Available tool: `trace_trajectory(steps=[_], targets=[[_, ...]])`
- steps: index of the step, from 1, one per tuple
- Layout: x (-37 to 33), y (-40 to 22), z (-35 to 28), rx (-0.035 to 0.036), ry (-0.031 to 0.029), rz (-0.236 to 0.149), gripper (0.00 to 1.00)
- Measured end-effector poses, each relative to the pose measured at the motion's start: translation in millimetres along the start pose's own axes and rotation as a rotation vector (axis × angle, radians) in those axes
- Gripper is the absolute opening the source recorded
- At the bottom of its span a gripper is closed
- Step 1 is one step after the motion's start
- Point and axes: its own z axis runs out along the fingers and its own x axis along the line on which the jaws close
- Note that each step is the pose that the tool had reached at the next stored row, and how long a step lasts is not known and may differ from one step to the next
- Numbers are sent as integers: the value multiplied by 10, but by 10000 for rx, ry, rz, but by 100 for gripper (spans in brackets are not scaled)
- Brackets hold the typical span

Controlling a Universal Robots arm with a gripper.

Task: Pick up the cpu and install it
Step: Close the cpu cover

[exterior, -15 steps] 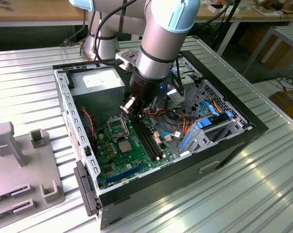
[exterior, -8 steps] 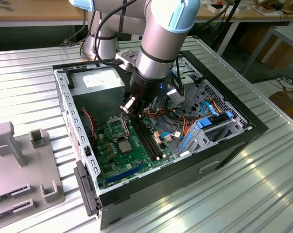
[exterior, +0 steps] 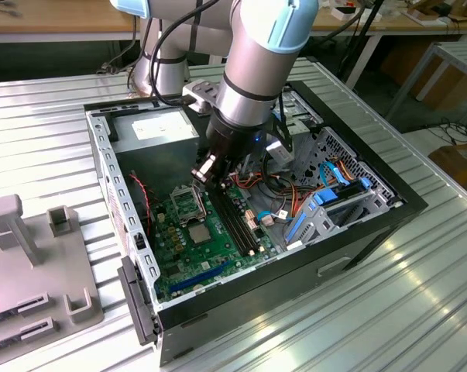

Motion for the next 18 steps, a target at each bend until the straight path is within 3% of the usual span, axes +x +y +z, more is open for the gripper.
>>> trace_trajectory(steps=[4, 9, 15, 18], targets=[[-32, 42, 37, -13, -2, -101, 11], [-128, 106, 106, -22, -5, -142, 11], [-151, 134, 173, -39, -13, -155, 11], [-155, 138, 209, -47, -27, 71, 11]])
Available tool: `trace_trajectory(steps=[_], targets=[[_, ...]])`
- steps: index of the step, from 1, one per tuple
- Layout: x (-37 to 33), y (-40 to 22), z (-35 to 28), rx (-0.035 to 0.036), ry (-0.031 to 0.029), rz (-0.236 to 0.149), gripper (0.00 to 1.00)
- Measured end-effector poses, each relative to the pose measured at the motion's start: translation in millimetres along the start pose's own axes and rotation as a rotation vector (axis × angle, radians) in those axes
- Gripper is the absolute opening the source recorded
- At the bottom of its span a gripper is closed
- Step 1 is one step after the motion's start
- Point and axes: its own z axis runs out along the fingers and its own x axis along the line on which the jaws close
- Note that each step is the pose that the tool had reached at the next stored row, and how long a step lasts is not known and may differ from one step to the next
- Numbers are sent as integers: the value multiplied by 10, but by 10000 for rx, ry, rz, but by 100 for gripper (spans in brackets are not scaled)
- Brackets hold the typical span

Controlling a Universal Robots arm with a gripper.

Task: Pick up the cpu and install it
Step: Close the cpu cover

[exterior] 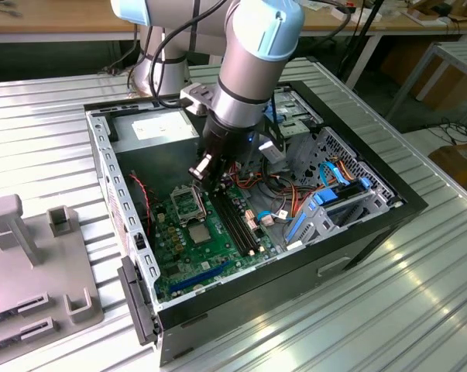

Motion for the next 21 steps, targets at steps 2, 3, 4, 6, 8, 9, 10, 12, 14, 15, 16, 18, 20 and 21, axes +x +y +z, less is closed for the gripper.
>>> trace_trajectory(steps=[2, 3, 4, 6, 8, 9, 10, 12, 14, 15, 16, 18, 20, 21], targets=[[-4, 7, 20, -7, -11, 183, 11], [-8, 13, 27, -9, -15, 243, 11], [-13, 22, 30, -11, -19, 273, 11], [-19, 34, 35, -16, -22, 290, 11], [-27, 49, 45, -18, -24, 326, 11], [-32, 57, 50, -20, -26, 348, 11], [-36, 65, 53, -21, -28, 376, 11], [-43, 80, 61, -23, -32, 448, 11], [-50, 94, 72, -26, -37, 514, 11], [-53, 96, 80, -28, -40, 542, 11], [-53, 96, 87, -29, -41, 582, 11], [-53, 95, 95, -32, -47, 694, 11], [-51, 97, 100, -38, -57, 807, 11], [-49, 97, 102, -40, -59, 853, 11]])
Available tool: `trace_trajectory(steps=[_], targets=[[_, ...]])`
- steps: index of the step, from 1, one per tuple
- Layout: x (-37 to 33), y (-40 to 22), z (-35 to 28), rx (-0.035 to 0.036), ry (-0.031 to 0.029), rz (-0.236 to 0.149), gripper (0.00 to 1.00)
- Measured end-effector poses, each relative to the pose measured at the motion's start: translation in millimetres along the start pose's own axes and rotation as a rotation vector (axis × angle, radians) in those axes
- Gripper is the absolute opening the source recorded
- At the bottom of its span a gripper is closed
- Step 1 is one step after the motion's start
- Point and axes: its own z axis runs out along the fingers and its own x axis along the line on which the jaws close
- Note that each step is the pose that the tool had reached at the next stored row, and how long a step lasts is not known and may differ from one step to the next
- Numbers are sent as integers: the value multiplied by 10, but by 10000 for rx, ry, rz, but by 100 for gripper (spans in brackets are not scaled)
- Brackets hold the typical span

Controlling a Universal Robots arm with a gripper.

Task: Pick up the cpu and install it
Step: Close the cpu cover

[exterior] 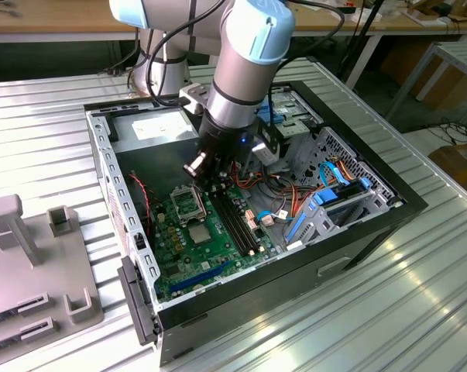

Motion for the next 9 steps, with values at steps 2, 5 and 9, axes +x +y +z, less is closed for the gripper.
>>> trace_trajectory(steps=[2, 5, 9], targets=[[2, 1, 7, -4, -7, 80, 11], [4, 0, 21, -7, -11, 139, 11], [12, 3, 40, -19, -16, 145, 11]])
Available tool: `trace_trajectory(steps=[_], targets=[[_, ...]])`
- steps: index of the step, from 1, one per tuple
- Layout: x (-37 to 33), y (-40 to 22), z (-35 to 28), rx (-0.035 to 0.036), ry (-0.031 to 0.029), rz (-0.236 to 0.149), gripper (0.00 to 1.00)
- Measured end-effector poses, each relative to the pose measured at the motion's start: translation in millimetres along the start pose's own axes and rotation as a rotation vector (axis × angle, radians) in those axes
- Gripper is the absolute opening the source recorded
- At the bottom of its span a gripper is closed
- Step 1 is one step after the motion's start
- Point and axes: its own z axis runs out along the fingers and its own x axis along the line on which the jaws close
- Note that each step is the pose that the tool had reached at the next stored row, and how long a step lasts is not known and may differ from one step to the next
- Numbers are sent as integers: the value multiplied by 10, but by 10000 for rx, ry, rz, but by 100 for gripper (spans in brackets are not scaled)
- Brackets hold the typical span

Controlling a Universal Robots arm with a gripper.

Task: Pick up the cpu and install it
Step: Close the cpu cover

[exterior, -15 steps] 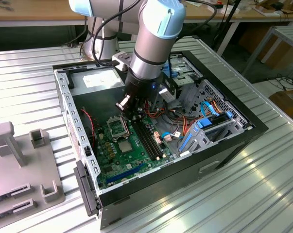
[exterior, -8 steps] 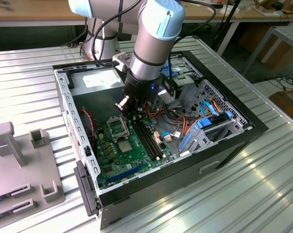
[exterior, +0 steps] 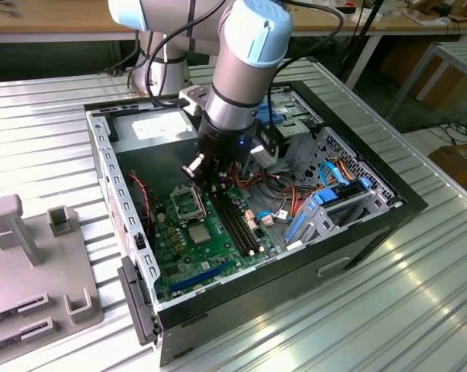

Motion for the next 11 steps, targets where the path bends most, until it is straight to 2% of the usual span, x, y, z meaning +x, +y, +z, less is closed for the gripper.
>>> trace_trajectory(steps=[4, 11], targets=[[17, 6, 12, -32, -11, -3, 11], [20, 6, 7, -33, -11, -2, 11]])
